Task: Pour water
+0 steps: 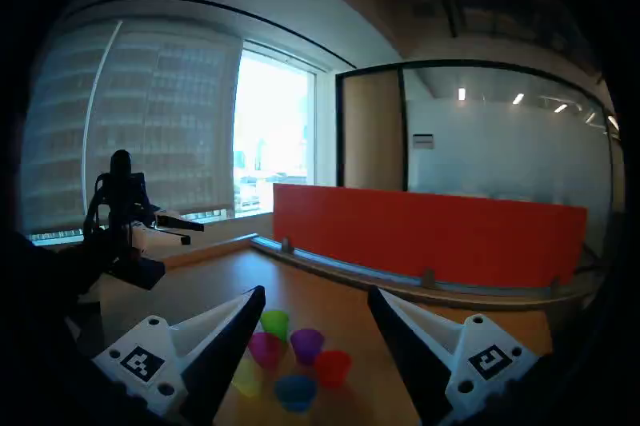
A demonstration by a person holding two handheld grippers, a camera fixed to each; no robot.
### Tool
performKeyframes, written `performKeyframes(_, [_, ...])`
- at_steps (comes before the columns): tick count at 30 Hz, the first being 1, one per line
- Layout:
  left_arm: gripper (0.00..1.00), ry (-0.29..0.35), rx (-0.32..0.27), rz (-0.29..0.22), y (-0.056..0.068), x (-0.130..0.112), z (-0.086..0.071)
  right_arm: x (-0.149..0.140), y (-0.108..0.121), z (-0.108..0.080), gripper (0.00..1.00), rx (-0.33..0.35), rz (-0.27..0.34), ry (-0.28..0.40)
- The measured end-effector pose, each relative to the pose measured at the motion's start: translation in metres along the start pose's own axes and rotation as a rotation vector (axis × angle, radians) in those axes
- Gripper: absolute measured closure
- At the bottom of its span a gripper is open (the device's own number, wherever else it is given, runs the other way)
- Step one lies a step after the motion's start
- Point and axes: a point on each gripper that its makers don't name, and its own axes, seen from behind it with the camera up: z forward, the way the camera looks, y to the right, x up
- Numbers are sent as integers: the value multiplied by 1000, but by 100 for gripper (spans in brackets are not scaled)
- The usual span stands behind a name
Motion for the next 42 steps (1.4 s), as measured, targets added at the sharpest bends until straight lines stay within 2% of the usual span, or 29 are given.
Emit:
performKeyframes(3, [1, -18, -21, 3, 0, -5, 4, -7, -5, 4, 1, 23, -9, -29])
performKeyframes(8, [1, -55, -23, 17, -9, -15, 11, -17, -10, 9, 1, 48, -32, -62])
performKeyframes(12, [1, -100, -26, 17, -18, -28, 19, -24, -12, 13, 1, 67, -31, -84])
performKeyframes(17, [1, -129, -50, 16, -23, -39, 29, -33, -11, 16, 1, 87, -16, -116])
performKeyframes(24, [1, -166, -71, 31, -29, -56, 43, -54, -11, 21, 1, 105, -33, -167])
performKeyframes(32, [1, -237, -78, 38, -40, -90, 60, -89, -9, 26, 1, 108, -64, -240])
performKeyframes(42, [1, -336, -88, 84, -44, -139, 78, -129, -13, 29, 1, 125, -80, -320])
